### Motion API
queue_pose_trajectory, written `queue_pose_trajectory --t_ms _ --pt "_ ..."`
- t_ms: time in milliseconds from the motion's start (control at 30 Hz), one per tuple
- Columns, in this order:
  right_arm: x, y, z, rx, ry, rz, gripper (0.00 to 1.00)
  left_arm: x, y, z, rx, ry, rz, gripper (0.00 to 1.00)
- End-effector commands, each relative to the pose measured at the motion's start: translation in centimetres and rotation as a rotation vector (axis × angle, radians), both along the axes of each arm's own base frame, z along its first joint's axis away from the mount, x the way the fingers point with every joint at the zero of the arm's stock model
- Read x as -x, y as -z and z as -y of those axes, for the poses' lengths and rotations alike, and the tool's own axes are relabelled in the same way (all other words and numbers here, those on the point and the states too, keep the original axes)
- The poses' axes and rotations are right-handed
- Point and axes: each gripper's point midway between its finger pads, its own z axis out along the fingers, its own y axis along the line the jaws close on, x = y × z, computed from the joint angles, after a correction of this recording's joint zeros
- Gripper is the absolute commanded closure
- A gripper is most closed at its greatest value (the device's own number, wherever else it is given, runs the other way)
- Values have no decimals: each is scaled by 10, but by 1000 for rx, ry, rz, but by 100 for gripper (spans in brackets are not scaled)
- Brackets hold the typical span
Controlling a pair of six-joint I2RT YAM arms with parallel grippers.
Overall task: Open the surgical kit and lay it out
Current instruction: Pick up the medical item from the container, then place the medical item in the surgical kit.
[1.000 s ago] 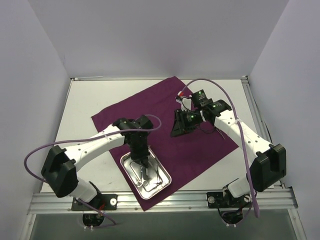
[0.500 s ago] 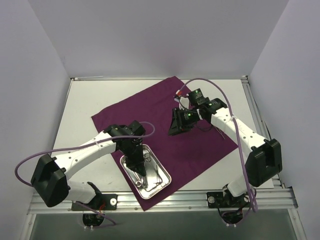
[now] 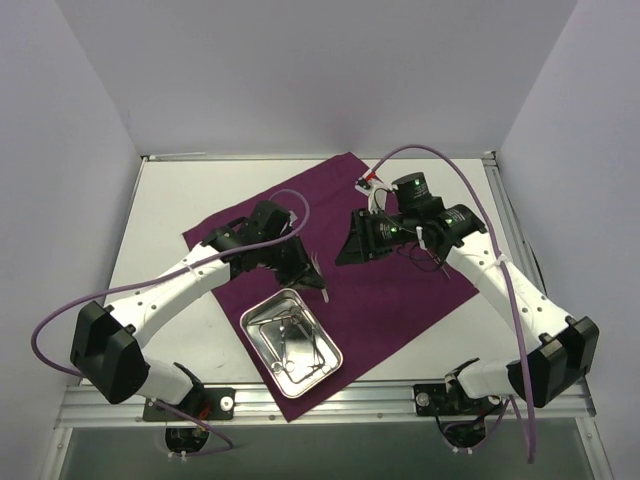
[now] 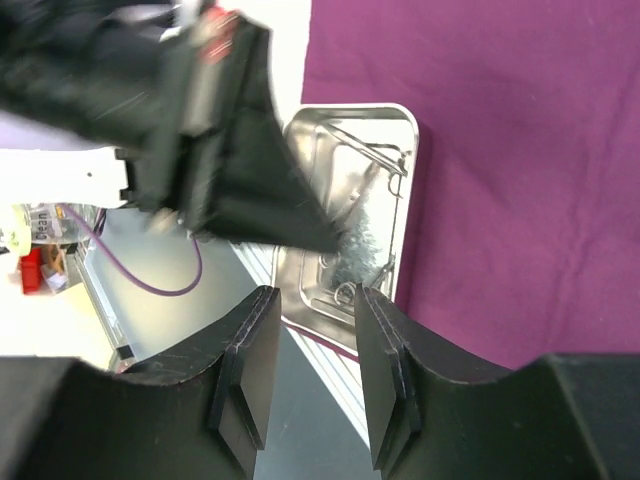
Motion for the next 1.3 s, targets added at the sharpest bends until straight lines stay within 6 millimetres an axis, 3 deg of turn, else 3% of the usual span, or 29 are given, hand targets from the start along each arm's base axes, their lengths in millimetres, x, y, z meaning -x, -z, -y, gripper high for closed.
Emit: queue_pose_trajectory --t_ms 0,300,1000,1267 --pt "7 -25 -6 -49 -43 80 64 -32 -30 16 111 -130 35 98" --pt "16 -6 -3 78 -30 73 68 -52 -53 11 152 -296 7 98" --pt "3 19 -18 104 -21 40 69 -41 -59 8 199 -332 -45 98" --pt "3 26 -24 103 -41 15 75 -42 -61 11 218 -327 -46 98"
